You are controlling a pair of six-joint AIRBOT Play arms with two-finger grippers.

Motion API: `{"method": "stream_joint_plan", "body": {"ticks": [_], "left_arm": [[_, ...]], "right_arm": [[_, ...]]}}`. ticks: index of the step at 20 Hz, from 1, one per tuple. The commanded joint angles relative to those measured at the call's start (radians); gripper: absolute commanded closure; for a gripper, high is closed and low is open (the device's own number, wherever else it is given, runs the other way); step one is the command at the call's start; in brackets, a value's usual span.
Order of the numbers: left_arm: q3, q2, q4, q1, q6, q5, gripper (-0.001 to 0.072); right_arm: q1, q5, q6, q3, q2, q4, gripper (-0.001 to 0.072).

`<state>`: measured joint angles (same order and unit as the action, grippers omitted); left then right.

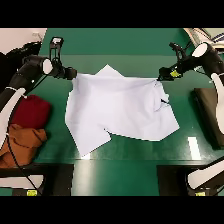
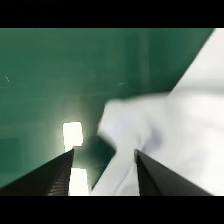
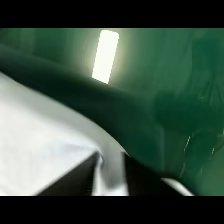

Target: Fold the shirts.

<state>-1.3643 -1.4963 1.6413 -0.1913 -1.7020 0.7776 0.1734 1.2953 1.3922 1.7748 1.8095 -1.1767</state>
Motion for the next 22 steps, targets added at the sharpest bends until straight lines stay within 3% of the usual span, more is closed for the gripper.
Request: {"method": "stream_joint_plan", "body": {"ticks": [1,6,7,9,12,14,22], "left_arm": [[-0.003,-0.008,-0.003,0.005,-0.02,0.016,0.0253],[-0.039,0.093,0.002,0.09,-0.015,0.315,0.0274],[-0.029,0.114,0.0,0.113,-0.016,0.378,0.0425],[0.071,0.187,0.0,0.145,-0.008,0.44,0.0467],[0.304,0.311,-0.04,0.15,-0.008,0.452,0.0463],[0.448,0.377,-0.125,0.15,-0.008,0.434,0.0277],[0.679,0.403,-0.407,0.15,-0.008,0.197,0.0273]], "right_arm": [[0.005,-0.004,-0.001,0.055,0.029,0.007,0.0351],[-0.037,0.165,-0.05,0.04,-0.081,0.006,0.0352],[-0.051,0.166,-0.059,-0.008,-0.129,0.007,0.0352],[-0.079,0.162,-0.075,-0.134,-0.238,0.007,0.0352],[-0.123,0.143,-0.101,-0.332,-0.397,0.007,0.0352],[-0.154,0.12,-0.115,-0.45,-0.493,0.007,0.0352],[-0.225,0.066,-0.122,-0.71,-0.745,0.006,0.0352]]}}
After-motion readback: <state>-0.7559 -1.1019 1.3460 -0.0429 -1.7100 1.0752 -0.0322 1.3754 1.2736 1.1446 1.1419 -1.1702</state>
